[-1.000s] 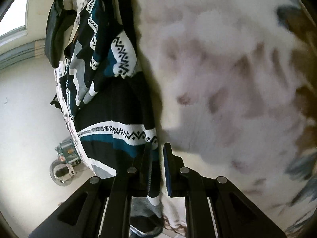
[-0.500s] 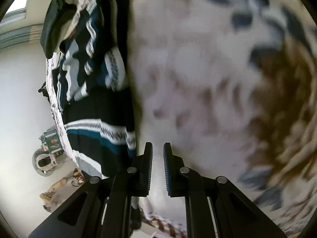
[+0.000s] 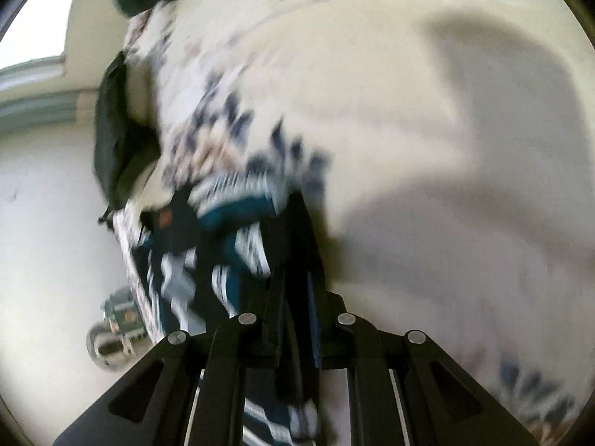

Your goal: Fold small clothes

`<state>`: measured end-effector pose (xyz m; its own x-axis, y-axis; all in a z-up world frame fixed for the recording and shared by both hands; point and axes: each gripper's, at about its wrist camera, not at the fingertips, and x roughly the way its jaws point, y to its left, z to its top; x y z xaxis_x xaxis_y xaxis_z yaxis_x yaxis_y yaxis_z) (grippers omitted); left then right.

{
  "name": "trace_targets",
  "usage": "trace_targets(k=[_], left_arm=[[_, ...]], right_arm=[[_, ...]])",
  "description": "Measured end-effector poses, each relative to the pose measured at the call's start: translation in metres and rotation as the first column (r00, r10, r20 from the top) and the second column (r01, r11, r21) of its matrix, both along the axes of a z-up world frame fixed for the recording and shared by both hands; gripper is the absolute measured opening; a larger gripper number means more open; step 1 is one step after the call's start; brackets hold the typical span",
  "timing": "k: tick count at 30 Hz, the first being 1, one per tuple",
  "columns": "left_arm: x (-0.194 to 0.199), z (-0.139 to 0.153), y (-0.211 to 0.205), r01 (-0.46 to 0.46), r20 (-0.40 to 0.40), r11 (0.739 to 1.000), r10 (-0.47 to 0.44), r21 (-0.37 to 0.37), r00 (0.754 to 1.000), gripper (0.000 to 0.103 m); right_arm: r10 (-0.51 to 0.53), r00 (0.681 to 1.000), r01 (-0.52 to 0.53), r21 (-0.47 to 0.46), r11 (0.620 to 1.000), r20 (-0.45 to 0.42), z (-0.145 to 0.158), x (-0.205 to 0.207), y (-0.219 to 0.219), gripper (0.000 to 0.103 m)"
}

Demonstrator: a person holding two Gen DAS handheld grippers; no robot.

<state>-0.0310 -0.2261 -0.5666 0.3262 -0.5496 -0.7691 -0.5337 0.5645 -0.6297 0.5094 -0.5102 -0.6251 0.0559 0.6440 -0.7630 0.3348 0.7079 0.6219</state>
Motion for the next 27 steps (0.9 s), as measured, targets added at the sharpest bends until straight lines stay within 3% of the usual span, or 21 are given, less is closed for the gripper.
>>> trace_targets(k=[2,6,8,10,11,13,14,15,16,17,18,19,20,27], left_arm=[[0.003,-0.003,-0.003,0.001,-0.005,1.000,-0.001,-0.003,1.000,0.002],[0.003,-0.008,-0.008,0.012,-0.020,1.000,-0.012,-0.002,1.000,0.002],[0.004,-0.009,-0.008,0.006,-0.017,1.000,-0.006,-0.010,1.000,0.002],[0.005,-0.009,-0.008,0.003,-0.011,1.000,-0.003,-0.017,1.000,0.002],[0.006,-0.010,-0.008,-0.005,-0.011,1.000,0.004,-0.031,1.000,0.002],[0.005,-0.012,-0.004,-0.027,-0.030,0.998,0.025,-0.057,0.999,0.004],[0.004,-0.012,-0.002,-0.033,-0.043,0.998,0.031,-0.058,0.999,0.005],[0.002,-0.012,-0.001,-0.044,-0.056,0.997,0.040,-0.062,0.998,0.016],[0.000,-0.010,0.001,-0.052,-0.060,0.997,0.048,-0.061,0.997,0.026],[-0.004,-0.007,0.004,-0.064,-0.053,0.996,0.061,-0.063,0.997,0.051],[-0.006,-0.005,0.007,-0.078,-0.045,0.995,0.075,-0.069,0.996,0.066],[-0.009,-0.003,0.009,-0.093,-0.038,0.993,0.091,-0.071,0.995,0.067],[-0.011,-0.002,0.011,-0.108,-0.032,0.991,0.106,-0.075,0.994,0.067],[0.013,-0.037,-0.001,-0.149,-0.059,0.983,0.143,-0.110,0.988,0.067]], right_arm=[[-0.015,0.999,0.017,0.037,0.999,-0.030,-0.010,0.004,0.004,0.015],[0.061,0.994,-0.040,-0.218,0.975,0.091,0.019,0.003,0.012,0.003],[0.008,0.997,0.012,-0.261,0.965,0.078,0.017,0.008,-0.009,0.000],[-0.046,0.998,0.054,-0.231,0.971,0.040,0.005,0.016,-0.023,0.000],[-0.023,1.000,0.025,-0.206,0.978,0.015,0.000,0.018,-0.019,0.000],[0.056,0.998,-0.051,-0.242,0.969,0.012,0.006,0.021,-0.009,0.001],[0.092,0.996,-0.090,-0.202,0.975,-0.001,0.009,0.022,-0.003,0.002],[0.110,0.994,-0.111,-0.154,0.982,-0.019,0.011,0.021,0.000,0.002],[0.126,0.991,-0.129,-0.116,0.985,-0.034,0.013,0.020,0.001,0.007],[0.138,0.990,-0.140,-0.089,0.986,-0.024,0.017,0.019,0.000,0.025],[0.150,0.989,-0.151,-0.078,0.986,-0.008,0.022,0.016,-0.002,0.041],[0.155,0.988,-0.154,-0.069,0.986,0.001,0.026,0.014,-0.005,0.070],[0.156,0.988,-0.155,-0.057,0.986,-0.001,0.027,0.012,-0.008,0.076],[0.112,0.993,-0.111,0.042,0.993,-0.035,0.011,-0.001,-0.024,0.076]])
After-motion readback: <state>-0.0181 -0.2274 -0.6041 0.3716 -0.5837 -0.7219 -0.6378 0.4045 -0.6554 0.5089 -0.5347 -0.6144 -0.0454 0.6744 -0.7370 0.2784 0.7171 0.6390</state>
